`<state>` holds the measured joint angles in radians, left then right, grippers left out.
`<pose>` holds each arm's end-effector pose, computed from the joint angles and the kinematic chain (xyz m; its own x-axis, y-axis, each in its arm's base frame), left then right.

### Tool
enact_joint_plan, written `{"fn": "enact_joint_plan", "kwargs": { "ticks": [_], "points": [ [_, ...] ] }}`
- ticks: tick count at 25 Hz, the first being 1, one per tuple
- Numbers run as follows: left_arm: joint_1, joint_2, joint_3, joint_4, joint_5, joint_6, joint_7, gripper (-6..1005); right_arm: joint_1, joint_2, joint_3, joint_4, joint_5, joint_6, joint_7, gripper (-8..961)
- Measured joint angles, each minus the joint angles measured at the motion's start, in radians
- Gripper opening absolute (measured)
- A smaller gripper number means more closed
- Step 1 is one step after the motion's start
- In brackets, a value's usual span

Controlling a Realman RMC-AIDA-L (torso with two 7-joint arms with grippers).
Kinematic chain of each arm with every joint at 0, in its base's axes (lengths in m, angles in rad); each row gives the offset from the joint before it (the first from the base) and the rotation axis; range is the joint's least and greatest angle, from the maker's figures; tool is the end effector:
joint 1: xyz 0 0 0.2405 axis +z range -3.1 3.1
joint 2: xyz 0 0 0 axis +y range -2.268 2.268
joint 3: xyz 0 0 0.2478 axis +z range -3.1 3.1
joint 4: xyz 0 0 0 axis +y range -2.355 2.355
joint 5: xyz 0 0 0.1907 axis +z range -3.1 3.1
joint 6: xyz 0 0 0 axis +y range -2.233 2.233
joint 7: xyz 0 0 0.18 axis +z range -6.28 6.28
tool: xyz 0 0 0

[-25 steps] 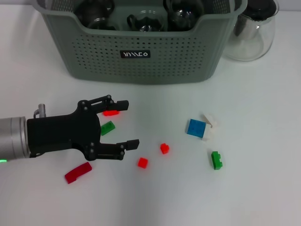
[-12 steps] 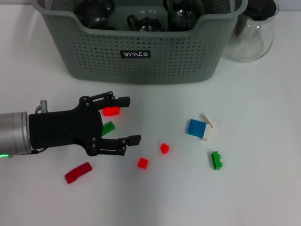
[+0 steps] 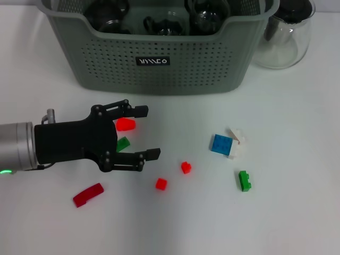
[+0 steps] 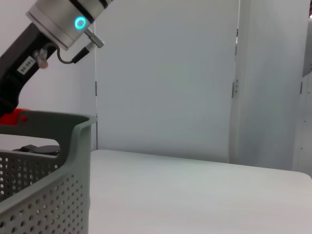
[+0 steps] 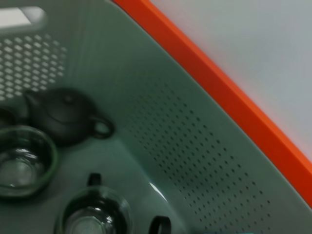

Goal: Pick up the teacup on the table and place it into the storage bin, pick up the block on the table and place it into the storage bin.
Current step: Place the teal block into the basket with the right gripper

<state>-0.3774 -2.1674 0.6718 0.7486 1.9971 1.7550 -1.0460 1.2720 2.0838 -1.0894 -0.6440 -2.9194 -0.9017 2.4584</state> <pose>-0.2285 0.2622 -0.0398 0.8297 0.0827 0.5521 0.2145 -0.9603 -0.1784 0.0733 0.5020 -0.0356 0.9243 -0.3657 0.1095 -0.1863 -0.6825 -0.7067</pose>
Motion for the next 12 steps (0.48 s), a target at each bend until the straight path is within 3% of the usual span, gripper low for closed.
{"fn": "enact_joint_plan", "kwargs": {
  "ticks": [12],
  "points": [
    [-0.001,0.001,0.000,0.000,0.000,-0.007,-0.008,888,-0.011,-0.004,-0.032,0.003,-0.010,0.002,0.005,475]
  ]
}}
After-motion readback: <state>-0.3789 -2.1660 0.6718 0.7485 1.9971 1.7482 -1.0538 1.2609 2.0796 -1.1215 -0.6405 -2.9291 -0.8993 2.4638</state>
